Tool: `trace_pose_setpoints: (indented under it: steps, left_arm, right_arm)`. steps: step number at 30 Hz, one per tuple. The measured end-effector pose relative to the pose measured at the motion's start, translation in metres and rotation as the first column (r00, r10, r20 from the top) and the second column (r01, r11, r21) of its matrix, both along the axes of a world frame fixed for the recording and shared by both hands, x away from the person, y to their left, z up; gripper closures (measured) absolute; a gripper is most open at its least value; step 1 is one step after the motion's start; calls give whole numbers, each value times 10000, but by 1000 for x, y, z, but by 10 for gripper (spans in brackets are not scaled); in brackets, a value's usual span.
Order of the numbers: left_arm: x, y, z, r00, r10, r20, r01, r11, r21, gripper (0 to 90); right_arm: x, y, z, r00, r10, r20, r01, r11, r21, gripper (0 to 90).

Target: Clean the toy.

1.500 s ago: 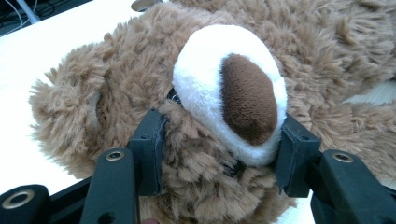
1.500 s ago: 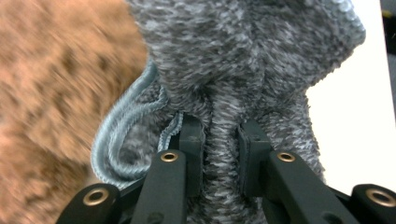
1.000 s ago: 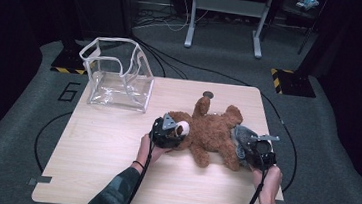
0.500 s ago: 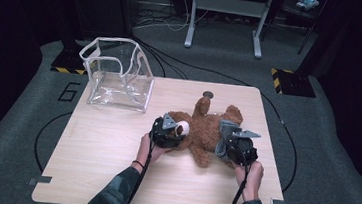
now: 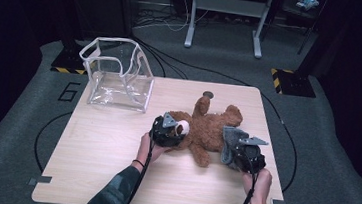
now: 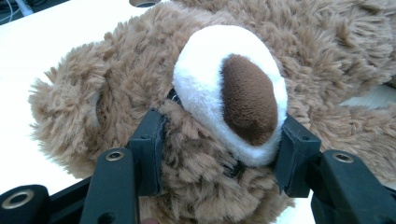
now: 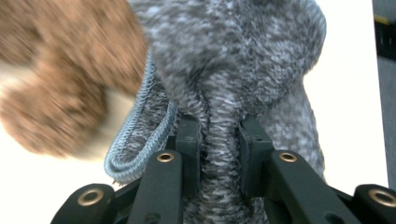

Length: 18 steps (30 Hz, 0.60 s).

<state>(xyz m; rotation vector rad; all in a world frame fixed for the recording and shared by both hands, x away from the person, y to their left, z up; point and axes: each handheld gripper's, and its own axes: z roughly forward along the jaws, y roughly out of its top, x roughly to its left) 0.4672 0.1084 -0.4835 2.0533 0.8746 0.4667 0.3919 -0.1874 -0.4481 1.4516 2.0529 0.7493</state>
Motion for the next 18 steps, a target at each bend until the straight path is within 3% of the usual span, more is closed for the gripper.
trace_pose_setpoints:
  steps: [4,9,18]
  left_arm:
    - [1,0,1,10000,24,-52,-24,10000,-12,454]
    - [5,0,3,9997,-49,-256,51,10000,66,454]
    - [9,0,4,9986,-90,-521,86,9999,-93,453]
  right_arm:
    - [6,19,12,9983,485,337,-488,9988,98,737]
    - [18,33,2,9978,640,156,-637,9978,-185,737]
    - [5,18,-22,9982,404,-446,-430,9974,-584,744]
